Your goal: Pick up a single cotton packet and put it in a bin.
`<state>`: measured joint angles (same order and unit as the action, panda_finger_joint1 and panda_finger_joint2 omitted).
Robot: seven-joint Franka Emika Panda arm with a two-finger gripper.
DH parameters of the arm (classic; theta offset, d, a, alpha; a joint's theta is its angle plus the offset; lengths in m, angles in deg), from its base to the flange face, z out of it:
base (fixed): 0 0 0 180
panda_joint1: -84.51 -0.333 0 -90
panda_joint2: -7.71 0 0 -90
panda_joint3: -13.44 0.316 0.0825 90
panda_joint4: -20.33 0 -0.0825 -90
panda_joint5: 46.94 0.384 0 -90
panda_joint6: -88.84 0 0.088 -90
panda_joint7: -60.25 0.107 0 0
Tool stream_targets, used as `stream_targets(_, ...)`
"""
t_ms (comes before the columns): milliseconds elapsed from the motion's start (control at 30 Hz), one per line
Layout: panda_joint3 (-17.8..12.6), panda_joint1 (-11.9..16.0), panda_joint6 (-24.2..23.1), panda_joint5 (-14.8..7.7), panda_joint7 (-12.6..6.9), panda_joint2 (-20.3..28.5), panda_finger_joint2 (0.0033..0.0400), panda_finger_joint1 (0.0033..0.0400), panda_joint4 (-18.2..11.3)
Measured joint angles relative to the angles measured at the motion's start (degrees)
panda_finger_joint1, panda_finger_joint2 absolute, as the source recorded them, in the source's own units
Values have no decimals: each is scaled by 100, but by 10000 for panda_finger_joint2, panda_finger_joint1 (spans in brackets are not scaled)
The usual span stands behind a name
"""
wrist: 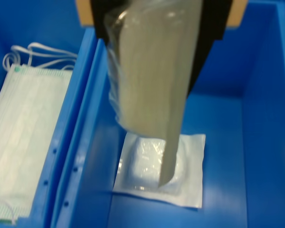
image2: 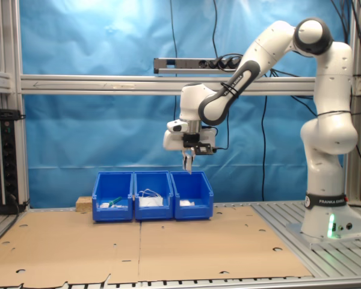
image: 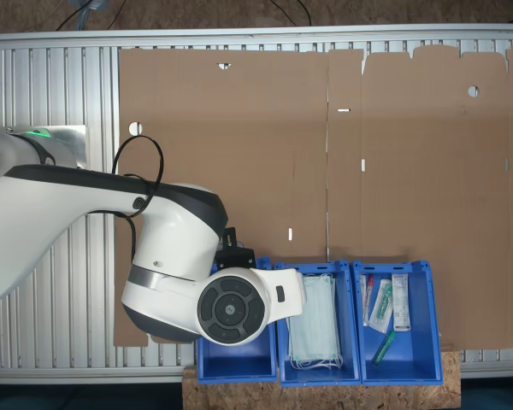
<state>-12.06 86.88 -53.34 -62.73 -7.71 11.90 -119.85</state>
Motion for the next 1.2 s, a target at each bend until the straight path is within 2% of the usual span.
stream_targets(233, -113, 3, 3, -234, 298, 0, 53, 53, 77)
stream_targets(633, -169, 3, 28, -431, 682, 0, 53, 53, 96)
stream_targets(1200, -173, 3, 58, -471, 978, 0, 53, 53, 122)
